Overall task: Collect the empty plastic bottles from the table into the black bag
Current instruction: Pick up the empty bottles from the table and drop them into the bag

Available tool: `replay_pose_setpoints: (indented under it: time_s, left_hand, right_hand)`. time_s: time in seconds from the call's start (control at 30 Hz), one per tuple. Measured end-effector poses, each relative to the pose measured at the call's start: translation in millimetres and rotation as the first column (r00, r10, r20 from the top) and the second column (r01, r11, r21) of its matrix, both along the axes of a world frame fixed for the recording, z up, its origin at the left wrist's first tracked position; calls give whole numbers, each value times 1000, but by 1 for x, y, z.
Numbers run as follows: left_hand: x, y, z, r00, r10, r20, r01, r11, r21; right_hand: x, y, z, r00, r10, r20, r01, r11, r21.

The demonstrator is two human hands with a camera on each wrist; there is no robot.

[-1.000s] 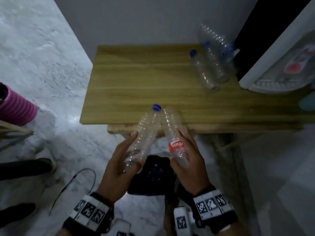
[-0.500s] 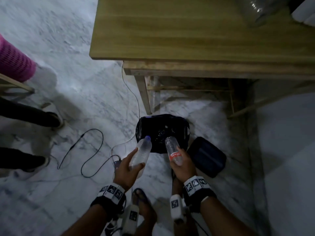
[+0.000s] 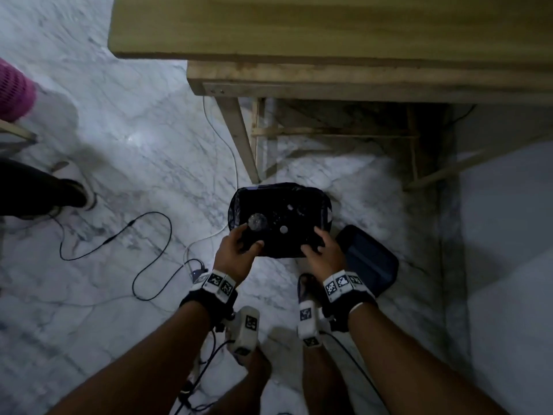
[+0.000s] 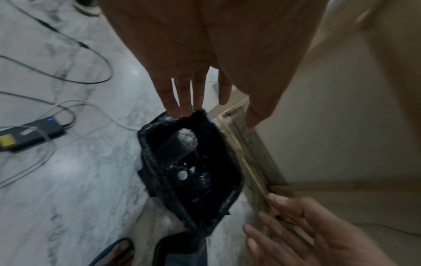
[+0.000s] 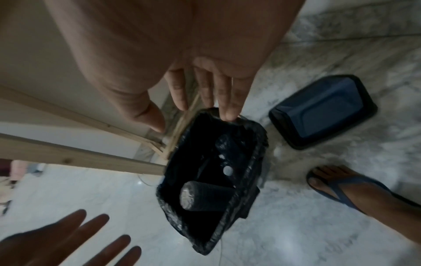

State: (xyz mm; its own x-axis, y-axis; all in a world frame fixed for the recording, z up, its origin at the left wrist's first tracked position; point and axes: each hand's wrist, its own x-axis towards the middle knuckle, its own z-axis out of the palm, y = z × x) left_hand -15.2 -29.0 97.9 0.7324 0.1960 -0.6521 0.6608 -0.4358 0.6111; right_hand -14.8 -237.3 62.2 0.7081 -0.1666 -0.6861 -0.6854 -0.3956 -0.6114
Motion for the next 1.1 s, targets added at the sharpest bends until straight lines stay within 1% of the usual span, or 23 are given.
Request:
replay_pose_setpoints:
  time_s: [0.07, 0.1, 0.13, 0.23, 0.27, 0.3, 0.33, 0.43, 0.53, 0.6, 0.7, 0.8, 0.9, 1.03, 1.1]
  left_hand:
    - [7, -3, 33, 998, -1, 60, 4, 999, -53]
    - [19, -5, 73, 990, -25, 136, 36, 996, -79]
    - [21, -6, 93, 983, -47, 175, 66, 992, -104]
    - [22, -9, 103, 975, -87, 203, 117, 983, -142]
    - [23, -11, 115, 967, -88, 240, 127, 980, -152]
    - [31, -15, 139, 955, -94, 283, 146, 975, -169]
    - [41, -19, 162, 939, -97, 330, 165, 969, -185]
    - [86, -36, 224, 885, -134, 446, 252, 943, -216]
    - [134, -60, 262, 832, -189, 521, 330, 924, -192]
    - [168, -83, 279, 808, -196, 555, 346, 921, -179]
    - [223, -127, 294, 776, -205, 597, 349, 927, -136]
    - [278, -179, 290, 777, -217, 591, 313, 948, -64]
    - [327, -232, 273, 751, -262, 606, 309, 951, 28]
    - [372, -287, 249, 769, -298, 565, 305, 949, 84]
    - [390, -304, 237, 776, -309, 550, 292, 949, 121]
  right_hand:
    - [4, -6, 32, 993, -25, 112, 26, 1000, -2]
    - [12, -12, 77, 976, -53, 212, 56, 998, -7]
    - [14, -18, 96, 958, -62, 279, 66, 998, -6]
    - [21, -28, 121, 937, 1, 351, 29, 996, -81]
    - [21, -34, 133, 917, -5, 398, 41, 996, -83]
    - [27, -41, 159, 893, -32, 450, 68, 996, -64]
    - [35, -50, 181, 861, -56, 505, 94, 994, -49]
    - [70, -75, 242, 791, -66, 609, 132, 989, -66]
    - [104, -106, 280, 750, -51, 659, 141, 986, -85]
    - [129, -128, 298, 718, -52, 694, 166, 981, -97]
    - [178, -161, 317, 635, 5, 773, 196, 966, -167]
    - [234, -191, 322, 614, 73, 786, 202, 948, -246]
    - [294, -216, 321, 634, 163, 756, 147, 934, -325]
    - [359, -235, 312, 663, 308, 682, 25, 901, -432]
    - [386, -240, 305, 658, 388, 645, -31, 870, -492]
